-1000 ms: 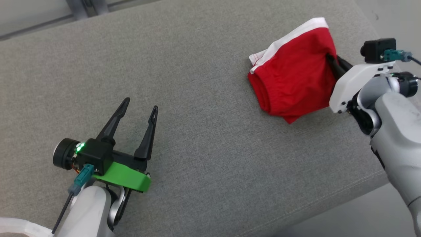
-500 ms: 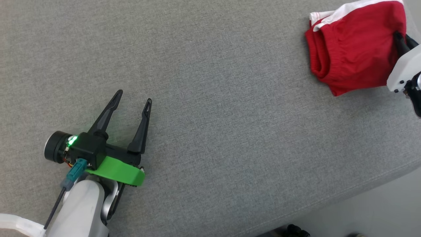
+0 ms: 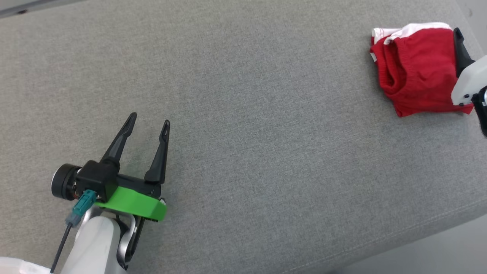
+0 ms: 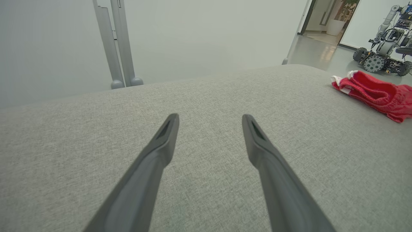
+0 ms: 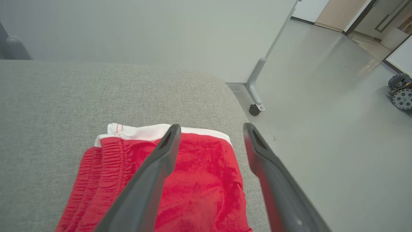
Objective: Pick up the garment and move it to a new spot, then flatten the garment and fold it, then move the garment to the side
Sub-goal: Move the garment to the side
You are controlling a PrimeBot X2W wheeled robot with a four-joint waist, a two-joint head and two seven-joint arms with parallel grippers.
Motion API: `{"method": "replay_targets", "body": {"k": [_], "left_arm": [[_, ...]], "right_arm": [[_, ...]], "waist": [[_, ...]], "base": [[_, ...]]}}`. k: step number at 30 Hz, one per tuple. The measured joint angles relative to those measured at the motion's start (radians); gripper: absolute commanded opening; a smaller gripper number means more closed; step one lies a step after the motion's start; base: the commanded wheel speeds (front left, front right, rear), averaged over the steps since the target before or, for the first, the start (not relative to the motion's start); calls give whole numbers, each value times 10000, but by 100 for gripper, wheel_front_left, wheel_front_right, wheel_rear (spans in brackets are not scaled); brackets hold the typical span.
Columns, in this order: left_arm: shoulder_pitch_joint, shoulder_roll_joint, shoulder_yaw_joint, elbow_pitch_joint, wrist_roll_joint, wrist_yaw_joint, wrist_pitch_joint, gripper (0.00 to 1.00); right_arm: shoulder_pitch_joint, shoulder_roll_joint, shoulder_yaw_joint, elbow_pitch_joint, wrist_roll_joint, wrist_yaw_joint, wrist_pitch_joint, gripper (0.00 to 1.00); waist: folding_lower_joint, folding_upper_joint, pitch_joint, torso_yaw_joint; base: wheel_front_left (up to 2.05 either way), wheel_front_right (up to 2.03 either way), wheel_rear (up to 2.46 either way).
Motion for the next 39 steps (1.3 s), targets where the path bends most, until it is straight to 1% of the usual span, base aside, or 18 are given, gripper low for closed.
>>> {"method": "replay_targets", "body": {"k": [4, 7, 10, 13, 17, 19, 22, 28, 30, 33, 39], "left_arm": [[439, -134, 420, -17, -90, 98, 0, 100], [829, -224, 721, -12, -107, 153, -2, 100], [1141, -291, 1055, -71, -107, 190, 0, 100], [1443, -278, 1499, -159, -111, 263, 0, 100], [1817, -291, 1904, -274, -109, 343, -2, 100], [1968, -305, 2011, -297, -109, 345, -2, 100], [2162, -378, 2146, -318, -107, 345, 0, 100], [2515, -639, 2435, -238, -107, 357, -2, 100], [2624, -723, 2550, -182, -105, 353, 0, 100], [2775, -849, 2717, -82, -56, 324, -2, 100], [2940, -1058, 2869, 136, 215, 176, -2, 100]], "right_arm": [[372, 362, -71, -686, -173, 0, -136, 100], [995, 504, -244, -1281, -278, 0, -155, 100], [1666, 612, -612, -2240, -418, 0, -190, 100], [2751, 951, -968, -3210, -453, 0, -192, 100], [3942, 1310, -1177, -4567, -570, 0, -192, 100], [4469, 1430, -1337, -5110, -734, 0, -192, 100], [5269, 1781, -1933, -5896, -947, 0, -192, 100], [6932, 2429, -2805, -7250, -1526, 0, -192, 100], [7440, 2531, -2727, -7781, -1718, -4, -192, 100], [8105, 2780, -2995, -8278, -2019, 2, -192, 100], [8681, 3154, -3175, -8489, -2220, 0, -192, 100]], "waist": [[0, 0, -587, 175], [-1, 0, -1076, 323], [0, -1, -1582, 499], [-1, 0, -2109, 721], [-1, 0, -2696, 1052], [-1, 0, -2924, 1214], [-1, 0, -3244, 1454], [-1, -1, -3728, 1866], [-1, 0, -3841, 1983], [-1, -1, -3970, 2123], [-1, 0, -4053, 2229]], "base": [[0, 0, 0], [0, 0, 0], [0, 0, 0], [0, 0, 0], [0, 0, 0], [0, 0, 0], [0, 0, 0], [0, 0, 0], [0, 0, 0], [0, 0, 0], [0, 0, 0]]}}
